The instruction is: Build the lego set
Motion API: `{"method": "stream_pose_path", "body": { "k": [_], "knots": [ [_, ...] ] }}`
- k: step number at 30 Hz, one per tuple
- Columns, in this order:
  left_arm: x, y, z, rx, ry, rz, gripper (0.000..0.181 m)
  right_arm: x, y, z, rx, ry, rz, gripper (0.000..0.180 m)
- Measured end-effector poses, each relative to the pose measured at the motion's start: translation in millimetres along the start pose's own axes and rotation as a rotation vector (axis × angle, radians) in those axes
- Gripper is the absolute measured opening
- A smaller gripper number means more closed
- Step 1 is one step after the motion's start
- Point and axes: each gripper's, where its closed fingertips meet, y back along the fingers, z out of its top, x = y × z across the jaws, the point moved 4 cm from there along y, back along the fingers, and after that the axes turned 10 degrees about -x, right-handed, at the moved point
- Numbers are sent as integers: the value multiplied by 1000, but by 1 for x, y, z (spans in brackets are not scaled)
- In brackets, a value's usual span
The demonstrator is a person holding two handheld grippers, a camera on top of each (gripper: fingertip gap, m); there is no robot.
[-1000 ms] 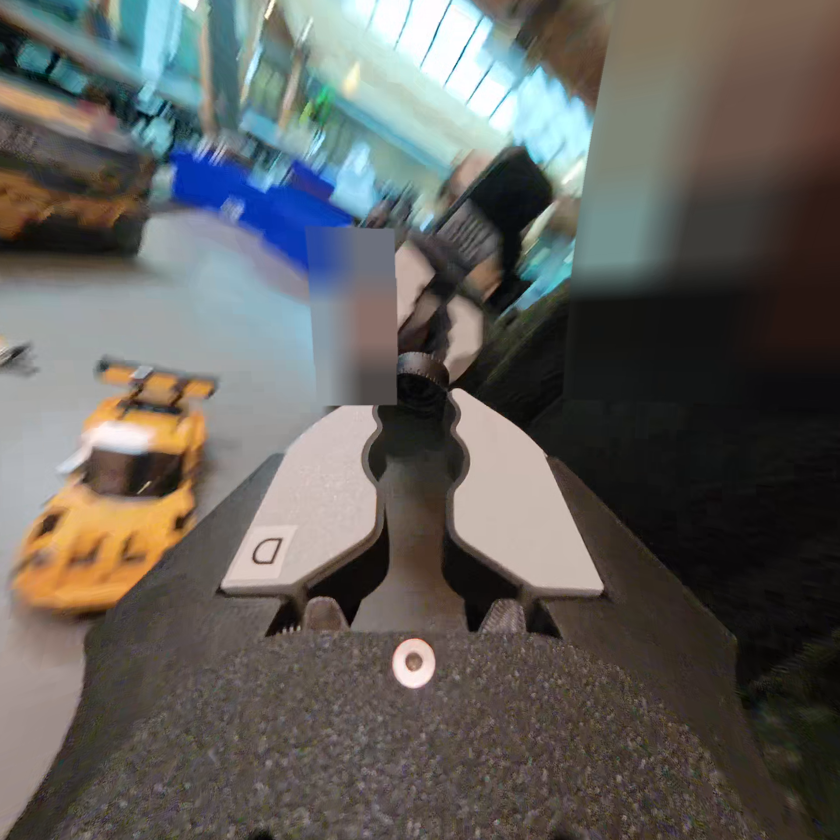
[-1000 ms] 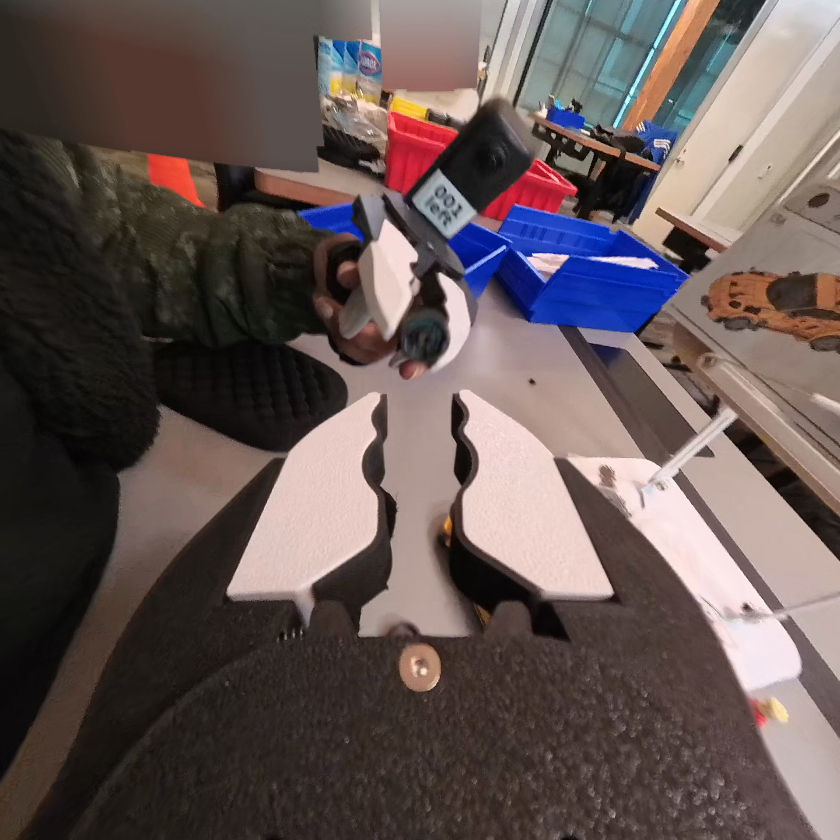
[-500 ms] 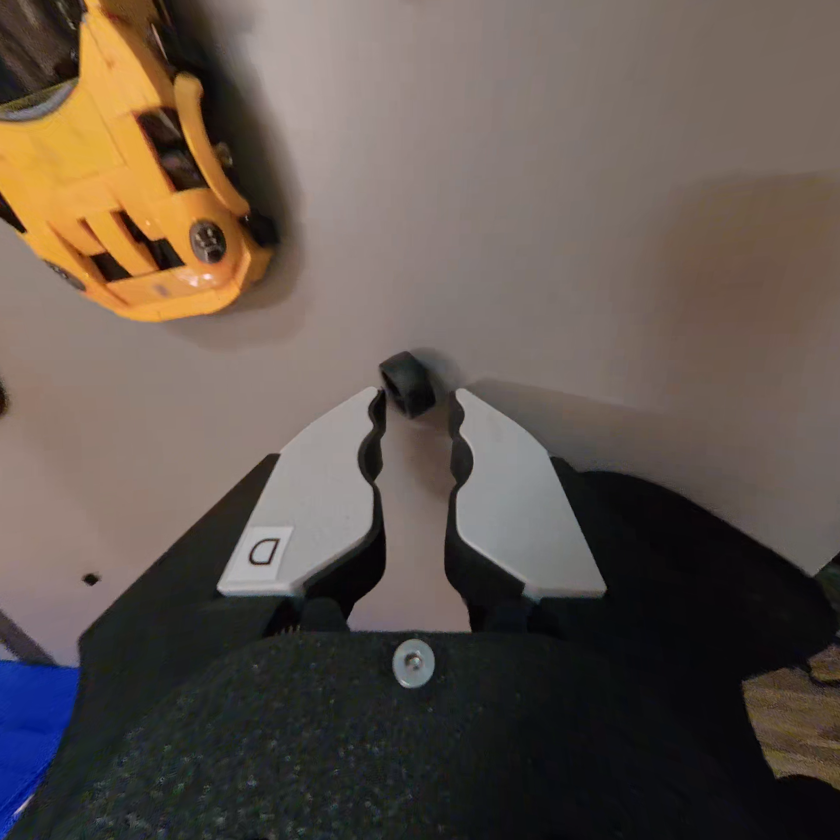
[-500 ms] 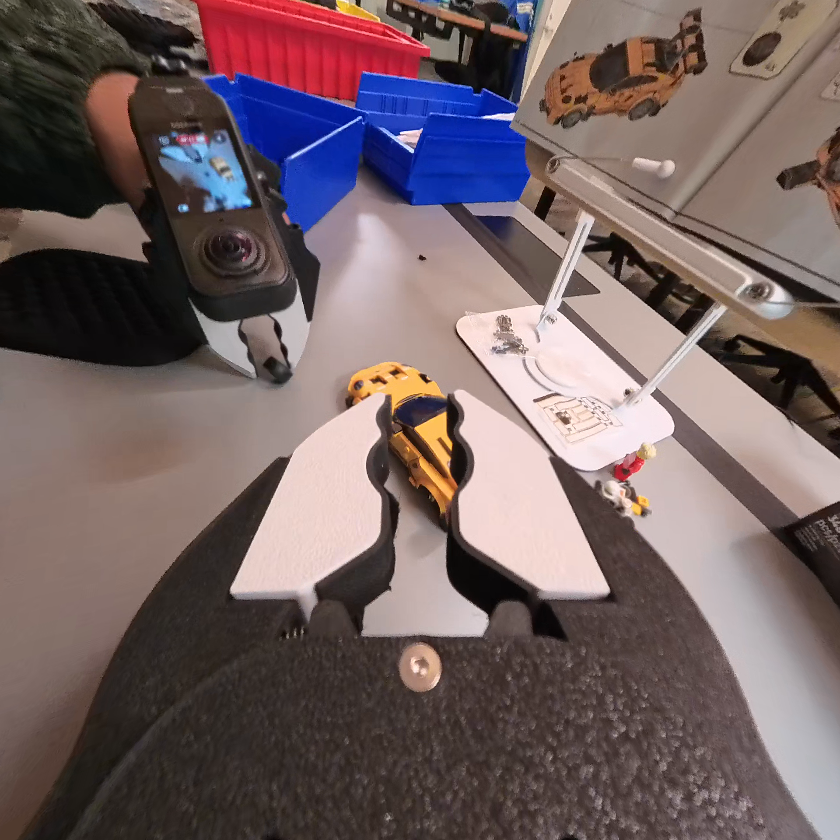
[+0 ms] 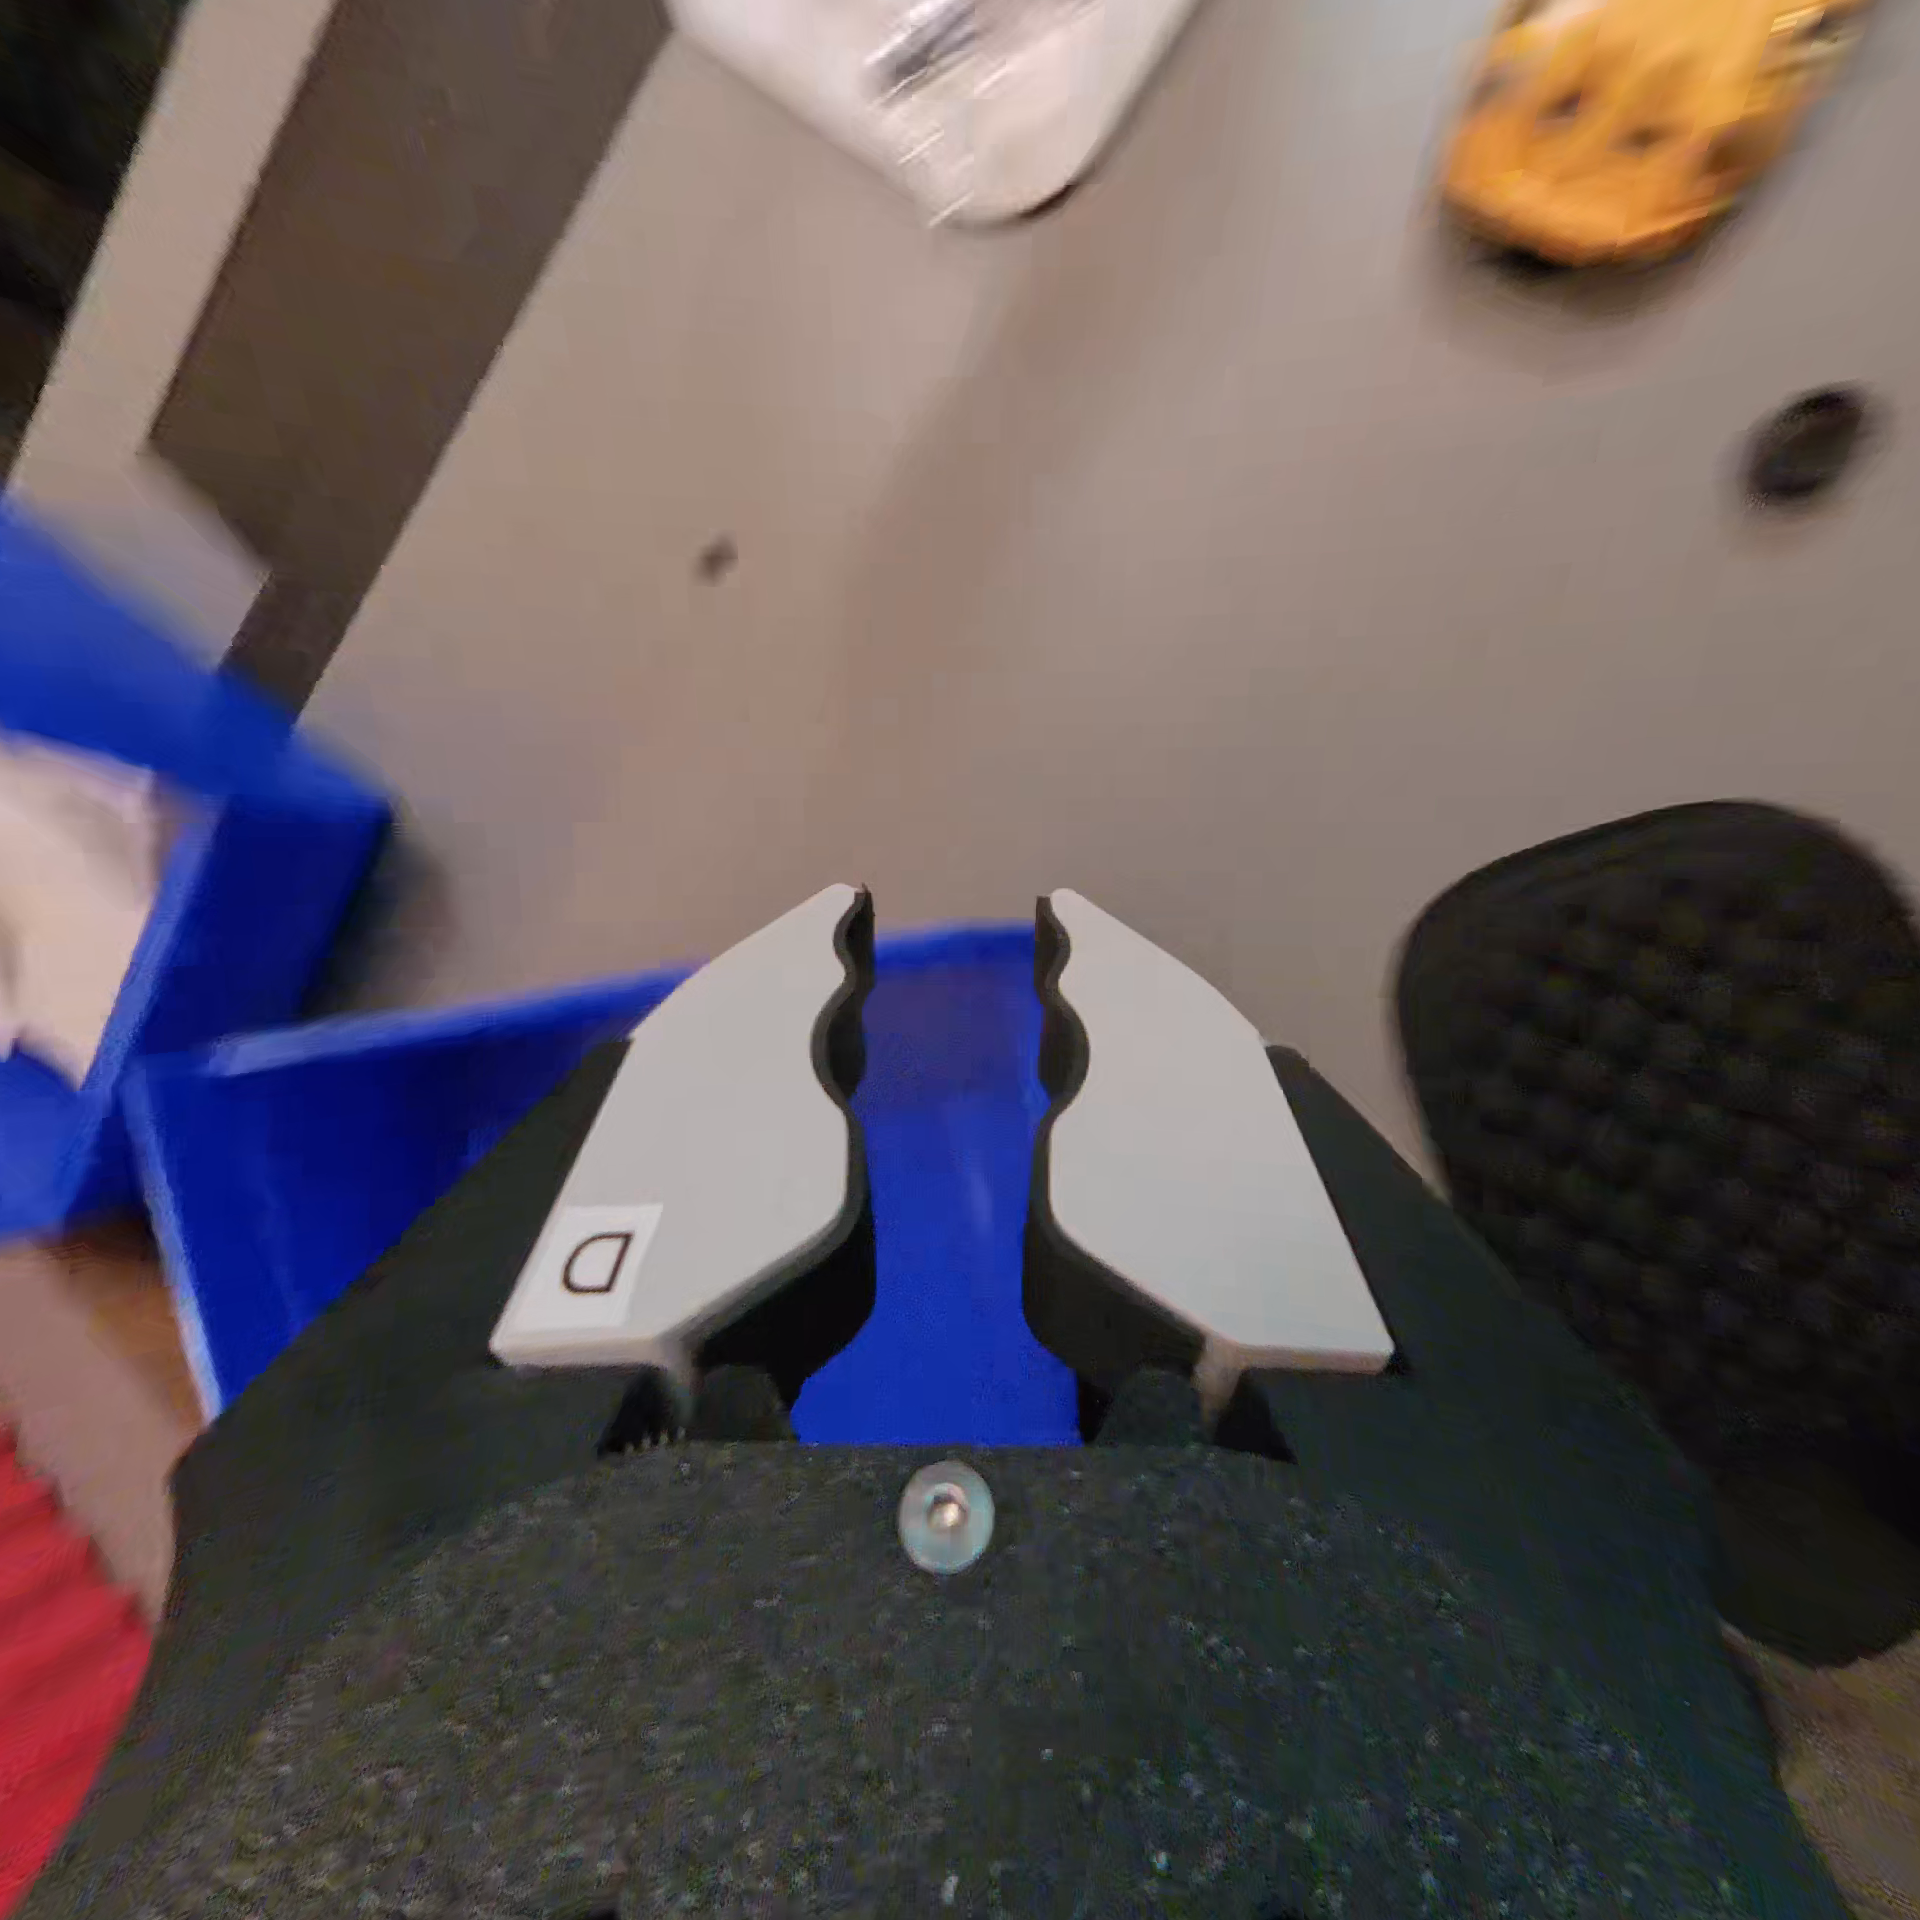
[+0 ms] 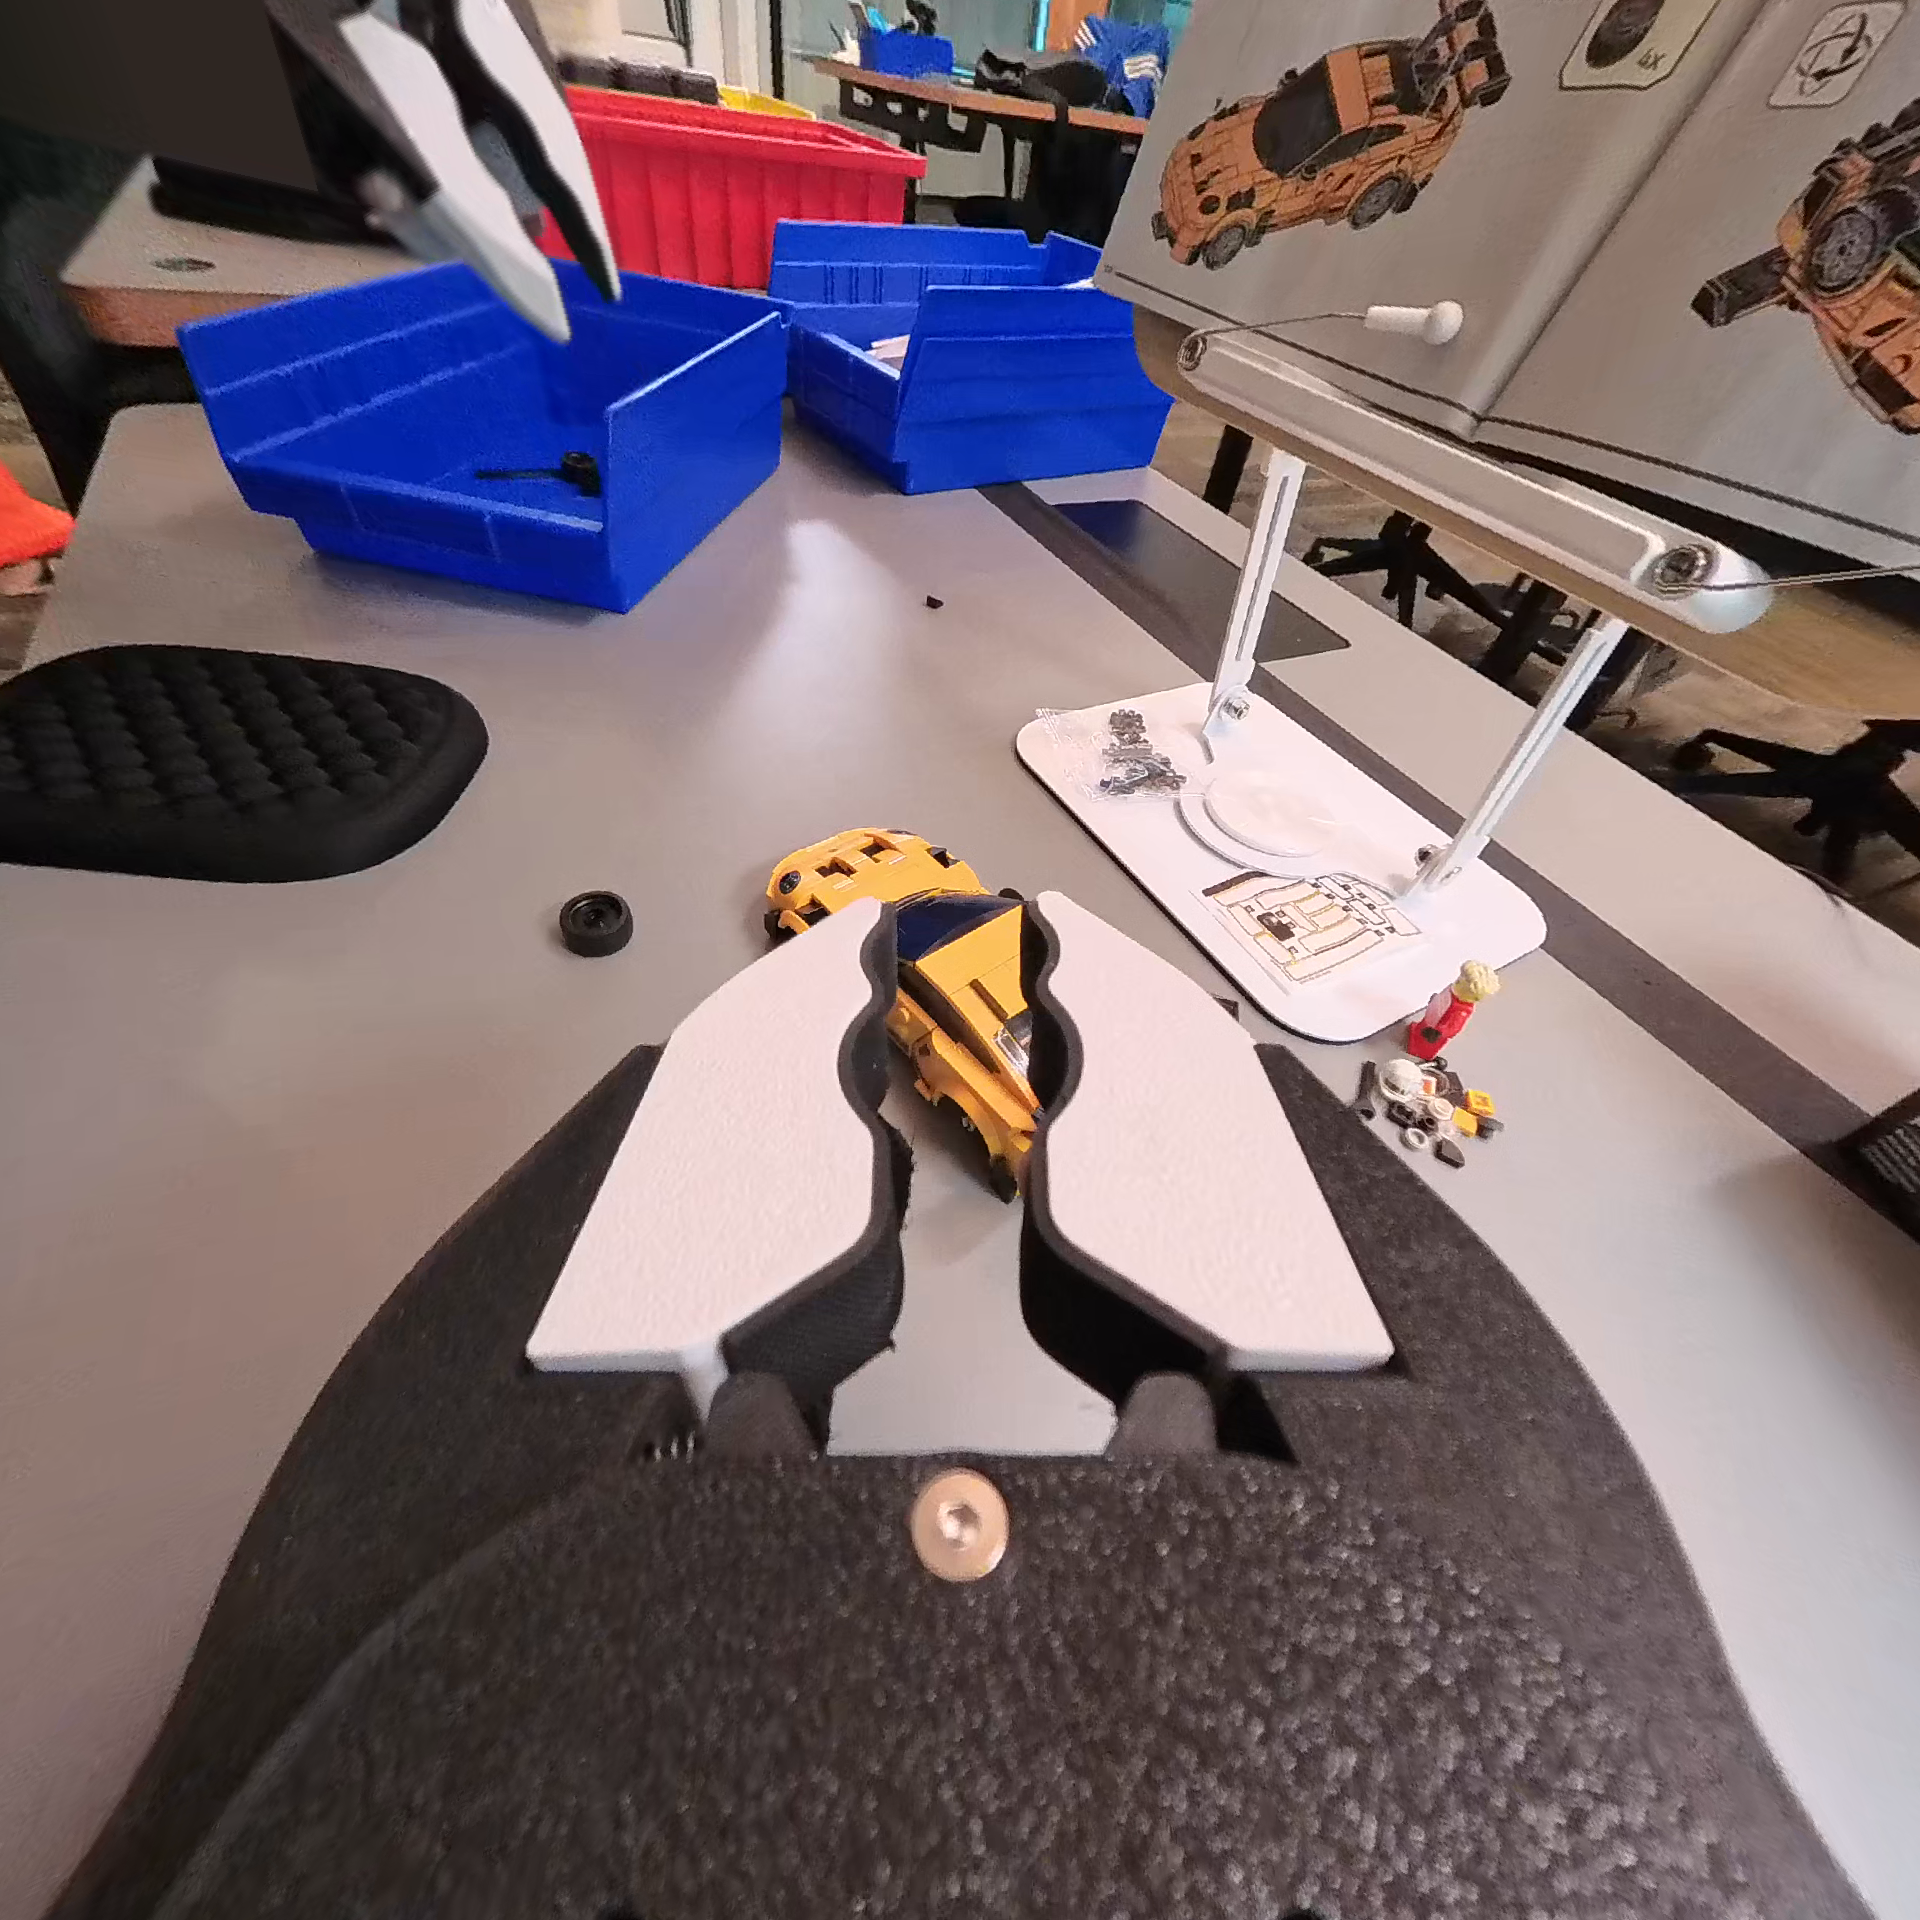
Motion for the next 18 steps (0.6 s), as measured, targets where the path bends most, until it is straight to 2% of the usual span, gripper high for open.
{"method": "stream_pose_path", "body": {
  "k": [5,9,11,18],
  "knots": [
    [95,23,-96,150,300,152,25,3,-1,1,-5,5,8,21],
    [136,17,-157,300,427,207,20,5,-3,-1,7,6,13,21],
    [140,7,-176,373,451,185,20,5,-4,-2,13,6,12,21],
    [129,-31,-202,545,381,8,32,5,-6,-5,26,2,14,21]
  ]
}}
